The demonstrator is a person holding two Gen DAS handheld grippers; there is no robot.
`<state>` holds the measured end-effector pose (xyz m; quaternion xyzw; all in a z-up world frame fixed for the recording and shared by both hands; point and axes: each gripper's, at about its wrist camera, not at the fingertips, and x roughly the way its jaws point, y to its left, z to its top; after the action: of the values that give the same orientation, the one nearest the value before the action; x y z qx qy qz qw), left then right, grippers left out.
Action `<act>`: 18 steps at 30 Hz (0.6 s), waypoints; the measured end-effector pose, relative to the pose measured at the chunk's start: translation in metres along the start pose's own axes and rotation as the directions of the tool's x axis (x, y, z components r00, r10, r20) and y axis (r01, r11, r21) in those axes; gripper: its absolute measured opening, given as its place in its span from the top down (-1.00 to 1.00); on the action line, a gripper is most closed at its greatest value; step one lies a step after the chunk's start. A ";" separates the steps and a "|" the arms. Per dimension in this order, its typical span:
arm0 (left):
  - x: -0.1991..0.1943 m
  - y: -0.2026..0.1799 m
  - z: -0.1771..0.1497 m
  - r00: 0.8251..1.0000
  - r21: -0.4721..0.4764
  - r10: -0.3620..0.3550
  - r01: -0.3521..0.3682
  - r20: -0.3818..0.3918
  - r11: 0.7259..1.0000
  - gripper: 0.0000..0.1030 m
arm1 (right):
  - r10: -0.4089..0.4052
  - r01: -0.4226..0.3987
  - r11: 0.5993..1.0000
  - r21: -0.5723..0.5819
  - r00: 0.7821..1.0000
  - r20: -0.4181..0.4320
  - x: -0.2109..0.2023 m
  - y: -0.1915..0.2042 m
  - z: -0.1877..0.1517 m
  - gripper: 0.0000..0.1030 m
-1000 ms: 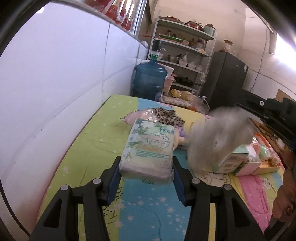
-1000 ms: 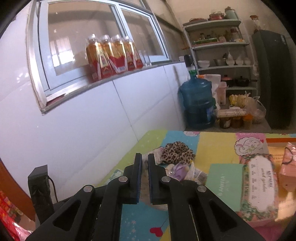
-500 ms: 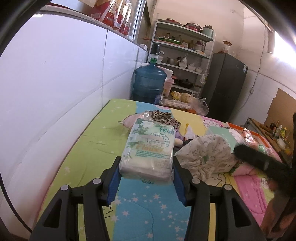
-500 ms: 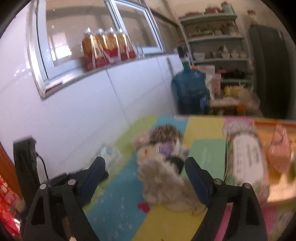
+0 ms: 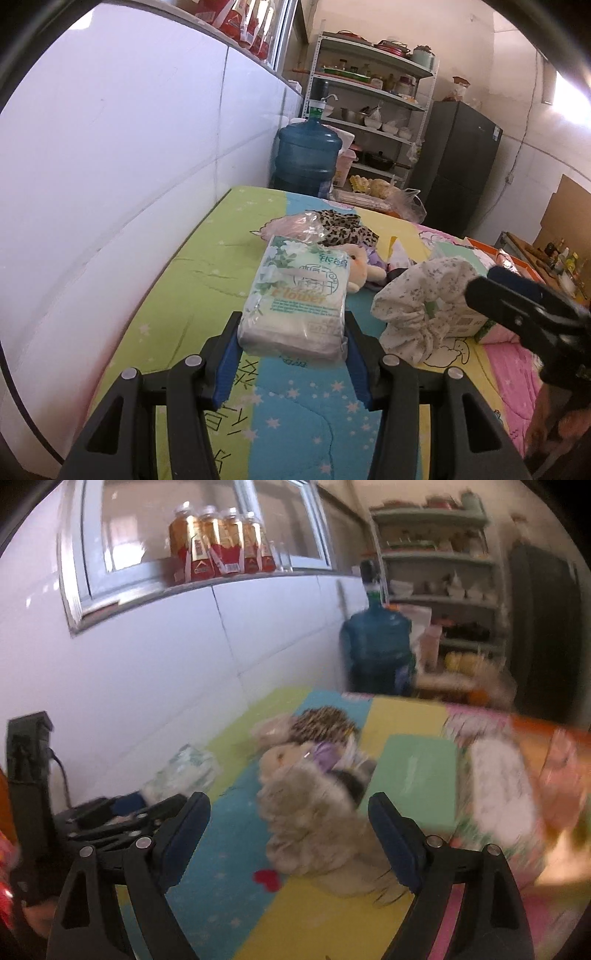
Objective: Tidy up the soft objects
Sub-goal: 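Lift the wipes pack and cloth cap with both grippers toward the tray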
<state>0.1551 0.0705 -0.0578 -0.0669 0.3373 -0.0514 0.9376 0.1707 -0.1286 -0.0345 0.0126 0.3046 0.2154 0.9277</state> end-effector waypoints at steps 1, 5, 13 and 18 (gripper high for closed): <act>0.001 0.000 0.000 1.000 0.002 -0.003 0.003 -0.001 1.000 0.00 | -0.004 0.004 1.000 -0.024 1.000 -0.002 0.002 0.000 0.002 -0.69; 0.006 -0.002 0.000 1.000 0.002 -0.012 0.012 -0.007 1.000 0.00 | -0.019 0.010 0.993 -0.118 0.997 -0.074 0.026 0.002 0.006 -0.01; 0.013 -0.001 0.001 1.000 0.001 -0.007 0.007 -0.014 1.000 0.00 | -0.009 0.000 0.997 -0.073 0.992 -0.123 0.042 -0.008 0.000 0.85; 0.013 -0.004 0.002 1.000 0.004 -0.011 0.011 -0.012 1.000 0.00 | 0.011 -0.016 0.998 -0.057 0.997 -0.074 0.027 -0.007 0.003 0.87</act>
<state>0.1662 0.0648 -0.0642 -0.0665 0.3425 -0.0577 0.9354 0.1942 -0.1234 -0.0485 -0.0199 0.3323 0.2306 0.9143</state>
